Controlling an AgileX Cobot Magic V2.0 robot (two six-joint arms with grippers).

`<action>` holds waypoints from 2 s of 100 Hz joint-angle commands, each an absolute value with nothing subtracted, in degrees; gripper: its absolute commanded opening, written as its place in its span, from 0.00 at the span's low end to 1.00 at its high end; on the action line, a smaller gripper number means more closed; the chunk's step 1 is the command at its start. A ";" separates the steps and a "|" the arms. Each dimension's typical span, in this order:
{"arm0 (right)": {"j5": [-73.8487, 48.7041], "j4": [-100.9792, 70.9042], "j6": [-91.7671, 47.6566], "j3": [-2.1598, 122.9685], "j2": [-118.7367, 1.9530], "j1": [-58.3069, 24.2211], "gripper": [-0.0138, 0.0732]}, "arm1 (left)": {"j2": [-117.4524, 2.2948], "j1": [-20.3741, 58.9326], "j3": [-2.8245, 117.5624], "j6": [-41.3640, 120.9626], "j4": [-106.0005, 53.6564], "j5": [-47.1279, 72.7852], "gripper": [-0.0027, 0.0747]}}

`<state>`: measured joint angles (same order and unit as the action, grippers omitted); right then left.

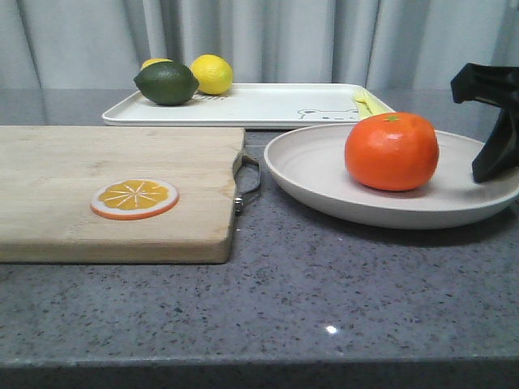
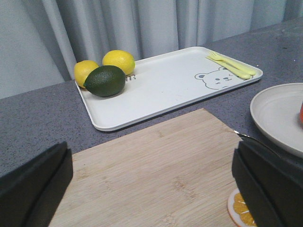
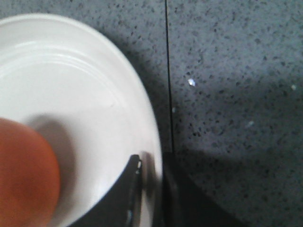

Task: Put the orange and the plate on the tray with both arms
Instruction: 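Move the right gripper to the plate rim farthest from the board, then grip the plate rim with the right gripper and lift the plate, then lower the plate with the orange onto the bear-print tray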

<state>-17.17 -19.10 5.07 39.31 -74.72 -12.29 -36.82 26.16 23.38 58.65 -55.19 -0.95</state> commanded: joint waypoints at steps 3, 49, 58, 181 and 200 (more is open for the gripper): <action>-13.93 -20.40 4.77 41.00 -73.51 -12.39 0.14 | -36.69 25.97 25.06 58.57 -55.67 -3.81 0.89; -18.54 -21.83 4.77 46.30 -70.19 -12.39 0.09 | -36.69 25.97 25.06 58.57 -55.67 -3.81 0.89; -20.99 -21.87 4.77 50.42 -69.94 -12.39 0.09 | -36.69 25.97 25.06 58.57 -55.67 -3.81 0.89; -31.28 -26.38 4.77 114.05 -118.17 -11.77 0.09 | -36.69 25.97 25.06 58.57 -56.07 -3.81 0.89; -31.51 -26.38 4.77 115.06 -119.76 -10.77 0.09 | -36.69 25.97 25.06 58.57 -56.07 -3.81 0.89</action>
<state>-34.56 -24.90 5.27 112.61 -123.25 -11.73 -36.82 26.16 23.38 58.65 -55.78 -0.95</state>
